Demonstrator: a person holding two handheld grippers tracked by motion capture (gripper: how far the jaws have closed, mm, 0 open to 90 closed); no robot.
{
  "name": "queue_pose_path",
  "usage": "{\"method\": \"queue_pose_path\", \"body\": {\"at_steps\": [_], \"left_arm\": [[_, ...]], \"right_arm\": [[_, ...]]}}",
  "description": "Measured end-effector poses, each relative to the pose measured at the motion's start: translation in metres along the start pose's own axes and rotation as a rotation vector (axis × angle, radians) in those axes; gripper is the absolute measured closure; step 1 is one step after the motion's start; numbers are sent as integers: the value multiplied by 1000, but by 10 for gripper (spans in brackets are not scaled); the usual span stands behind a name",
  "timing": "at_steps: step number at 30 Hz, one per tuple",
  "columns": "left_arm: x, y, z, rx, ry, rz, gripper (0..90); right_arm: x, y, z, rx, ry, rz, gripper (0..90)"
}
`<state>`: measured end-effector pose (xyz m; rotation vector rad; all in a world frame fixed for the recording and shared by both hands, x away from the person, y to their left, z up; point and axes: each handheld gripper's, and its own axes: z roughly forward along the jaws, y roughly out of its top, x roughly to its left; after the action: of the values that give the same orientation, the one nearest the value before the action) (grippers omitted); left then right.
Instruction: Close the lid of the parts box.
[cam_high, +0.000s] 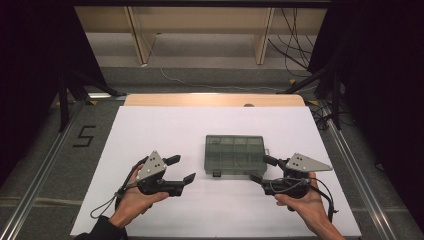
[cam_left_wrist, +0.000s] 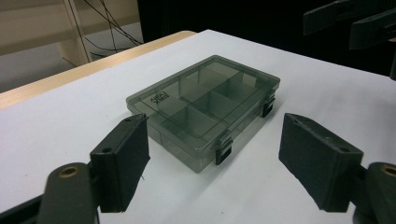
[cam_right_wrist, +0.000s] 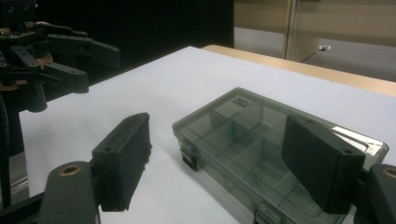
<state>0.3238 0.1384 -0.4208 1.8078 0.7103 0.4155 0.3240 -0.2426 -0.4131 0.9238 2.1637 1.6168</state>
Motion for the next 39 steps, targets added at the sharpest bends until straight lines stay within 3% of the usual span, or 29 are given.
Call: {"method": "queue_pose_path", "body": {"at_steps": [5,7,10,11,14,21,37,39], "left_arm": [[-1,-1,-2,-13,-5,-5,230],[-2,-1,-4,-13,-3,-9,226],[-4,-1,-5,-15,-1,-6,223],[-4,-1,-5,-16,-1,-7,220],[-5,-1,-6,-19,-7,-12,213],[-6,0,-10,-22,5,-15,184],[-11,-1,-16,-26,10,-20,170],[-13,-1,-16,-31,9,-37,168]], "right_arm": [[5,-2,0,-29,3,6,232],[6,-1,-2,-14,-4,0,230],[9,-2,-2,-38,13,18,226],[10,-2,-3,-14,-1,11,225],[12,-3,-3,-30,13,15,216],[17,-3,-4,-20,-5,-17,191],[25,-4,-3,-30,7,-44,184],[25,-4,-4,-13,4,-49,183]]}}
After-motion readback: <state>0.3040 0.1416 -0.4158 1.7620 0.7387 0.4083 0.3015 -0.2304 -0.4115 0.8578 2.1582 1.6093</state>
